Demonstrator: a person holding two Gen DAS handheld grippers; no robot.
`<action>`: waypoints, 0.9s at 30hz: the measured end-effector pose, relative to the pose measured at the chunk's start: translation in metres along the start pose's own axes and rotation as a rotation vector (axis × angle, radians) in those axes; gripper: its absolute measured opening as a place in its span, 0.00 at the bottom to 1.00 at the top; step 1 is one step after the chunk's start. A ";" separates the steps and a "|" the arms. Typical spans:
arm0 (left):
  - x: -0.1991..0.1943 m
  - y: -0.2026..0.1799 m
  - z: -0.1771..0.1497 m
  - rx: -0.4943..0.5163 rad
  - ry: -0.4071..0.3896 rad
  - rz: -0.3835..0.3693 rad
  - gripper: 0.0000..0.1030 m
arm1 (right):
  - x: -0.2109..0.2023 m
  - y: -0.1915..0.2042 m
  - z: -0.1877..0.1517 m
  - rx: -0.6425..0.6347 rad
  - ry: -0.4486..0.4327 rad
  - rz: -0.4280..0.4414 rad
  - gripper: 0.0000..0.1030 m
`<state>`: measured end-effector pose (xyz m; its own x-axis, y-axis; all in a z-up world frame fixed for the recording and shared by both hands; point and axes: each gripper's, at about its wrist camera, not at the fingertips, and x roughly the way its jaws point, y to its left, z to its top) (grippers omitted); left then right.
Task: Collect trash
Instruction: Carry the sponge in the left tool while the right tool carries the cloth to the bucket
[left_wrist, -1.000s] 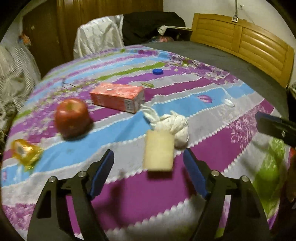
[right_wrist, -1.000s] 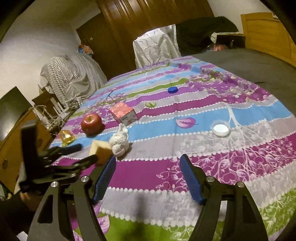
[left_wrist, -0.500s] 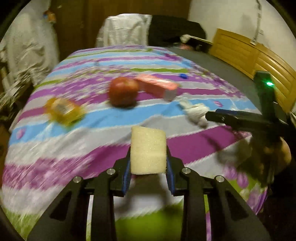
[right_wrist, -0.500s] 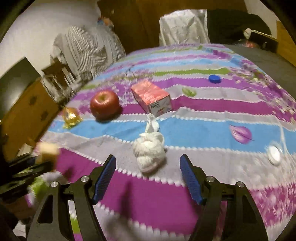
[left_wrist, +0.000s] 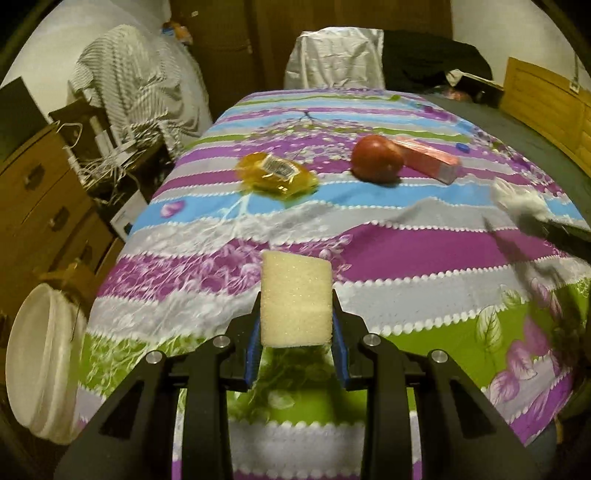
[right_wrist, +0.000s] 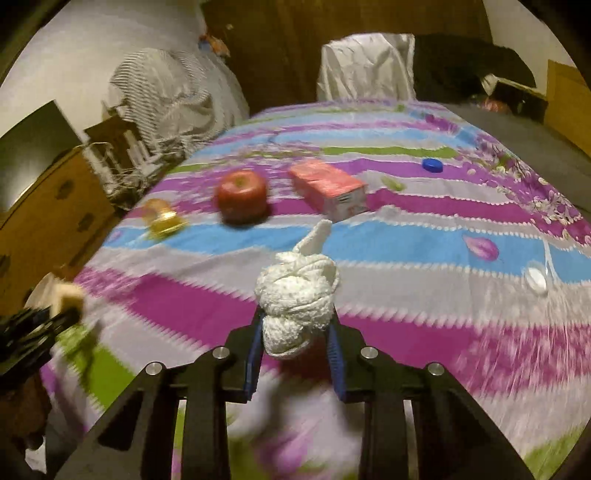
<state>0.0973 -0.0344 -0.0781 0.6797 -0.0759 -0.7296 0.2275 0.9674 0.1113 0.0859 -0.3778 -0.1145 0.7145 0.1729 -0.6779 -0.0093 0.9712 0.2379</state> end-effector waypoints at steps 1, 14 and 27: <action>-0.003 0.003 -0.003 -0.007 0.002 0.006 0.29 | -0.010 0.012 -0.009 -0.007 -0.006 0.005 0.31; -0.028 0.021 -0.028 -0.064 0.007 0.041 0.29 | -0.055 0.102 -0.099 0.007 0.043 0.038 0.31; -0.075 0.062 0.007 -0.143 -0.181 0.132 0.29 | -0.103 0.154 -0.026 -0.076 -0.217 -0.038 0.31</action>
<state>0.0648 0.0296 -0.0117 0.8133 0.0242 -0.5814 0.0359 0.9951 0.0916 -0.0078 -0.2415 -0.0262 0.8488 0.1044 -0.5183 -0.0262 0.9874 0.1560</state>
